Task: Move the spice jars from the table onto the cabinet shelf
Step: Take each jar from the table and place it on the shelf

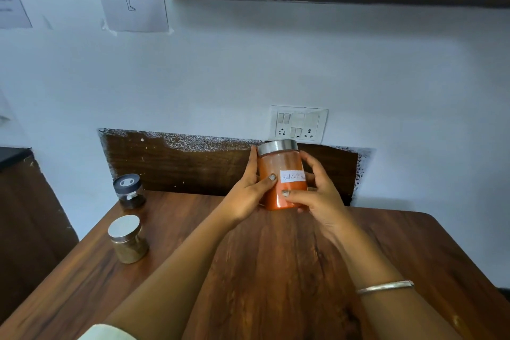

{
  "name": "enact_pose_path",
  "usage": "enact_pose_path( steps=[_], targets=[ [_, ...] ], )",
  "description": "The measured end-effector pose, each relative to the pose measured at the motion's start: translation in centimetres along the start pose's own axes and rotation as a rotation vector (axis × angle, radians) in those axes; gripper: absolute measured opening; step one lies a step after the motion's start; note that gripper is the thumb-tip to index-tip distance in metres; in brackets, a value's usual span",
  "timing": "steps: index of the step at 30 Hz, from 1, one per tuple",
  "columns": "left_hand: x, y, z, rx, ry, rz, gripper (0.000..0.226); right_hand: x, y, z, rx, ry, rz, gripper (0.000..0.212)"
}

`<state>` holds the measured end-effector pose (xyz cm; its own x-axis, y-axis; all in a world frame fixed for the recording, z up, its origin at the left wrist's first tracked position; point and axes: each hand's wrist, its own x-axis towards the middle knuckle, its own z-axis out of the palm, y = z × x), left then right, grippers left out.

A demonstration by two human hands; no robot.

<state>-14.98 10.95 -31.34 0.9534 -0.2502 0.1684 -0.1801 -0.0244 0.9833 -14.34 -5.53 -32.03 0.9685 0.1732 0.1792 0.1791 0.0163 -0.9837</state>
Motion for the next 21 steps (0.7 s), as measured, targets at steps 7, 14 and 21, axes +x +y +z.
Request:
enact_pose_path(
  steps=[7,14,21],
  targets=[
    [-0.3,-0.2,-0.5,-0.022,-0.002,0.066,0.064,-0.3,-0.1,-0.7,0.01,-0.104,0.094,0.102],
    [-0.9,0.1,-0.6,0.081,-0.048,0.046,0.08,-0.6,0.0,-0.4,-0.02,-0.083,0.061,0.109],
    [-1.5,-0.1,-1.0,0.355,-0.142,-0.044,0.115,-0.7,0.1,-0.5,-0.088,-0.019,-0.003,0.086]
  ],
)
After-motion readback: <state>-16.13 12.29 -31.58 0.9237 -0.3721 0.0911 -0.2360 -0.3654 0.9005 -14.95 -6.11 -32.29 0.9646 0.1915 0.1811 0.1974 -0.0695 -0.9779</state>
